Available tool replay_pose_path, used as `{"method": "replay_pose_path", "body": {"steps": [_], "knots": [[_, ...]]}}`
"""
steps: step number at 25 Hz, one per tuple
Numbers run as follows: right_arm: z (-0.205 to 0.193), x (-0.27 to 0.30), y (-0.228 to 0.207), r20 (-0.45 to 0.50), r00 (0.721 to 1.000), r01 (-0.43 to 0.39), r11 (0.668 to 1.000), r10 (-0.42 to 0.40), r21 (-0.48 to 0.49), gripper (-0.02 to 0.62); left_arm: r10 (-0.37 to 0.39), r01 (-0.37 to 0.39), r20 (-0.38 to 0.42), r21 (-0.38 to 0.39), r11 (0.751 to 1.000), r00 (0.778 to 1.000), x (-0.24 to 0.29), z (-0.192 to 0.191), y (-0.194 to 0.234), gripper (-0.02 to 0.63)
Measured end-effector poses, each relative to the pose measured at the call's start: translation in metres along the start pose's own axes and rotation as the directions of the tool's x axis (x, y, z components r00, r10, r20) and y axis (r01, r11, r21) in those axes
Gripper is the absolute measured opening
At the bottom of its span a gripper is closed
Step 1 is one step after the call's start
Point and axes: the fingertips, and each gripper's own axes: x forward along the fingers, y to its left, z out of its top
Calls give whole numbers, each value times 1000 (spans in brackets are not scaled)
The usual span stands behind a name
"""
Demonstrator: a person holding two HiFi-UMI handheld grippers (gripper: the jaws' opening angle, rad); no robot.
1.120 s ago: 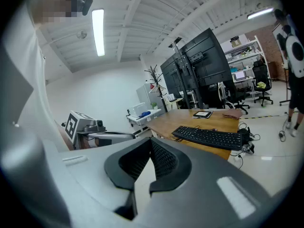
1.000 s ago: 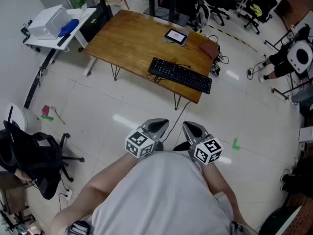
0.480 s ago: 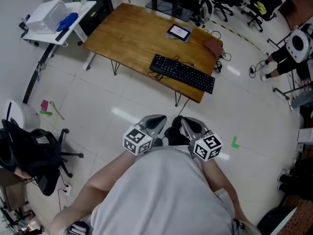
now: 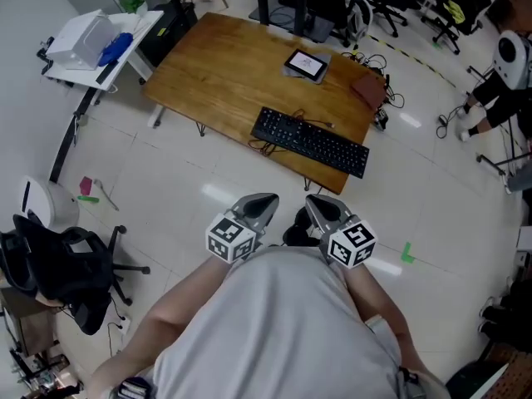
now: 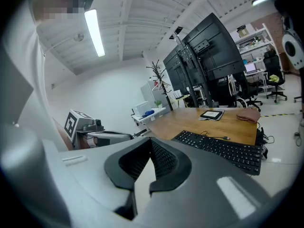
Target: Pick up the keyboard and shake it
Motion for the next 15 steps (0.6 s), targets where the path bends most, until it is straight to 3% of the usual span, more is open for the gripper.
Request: {"method": "replay_pose_path", "body": {"steps": [15], "knots": [[36,8,-107,28,1000,0,996,-3,88,2,-4,8,-103,34,999,995,104,43,26,0]]}}
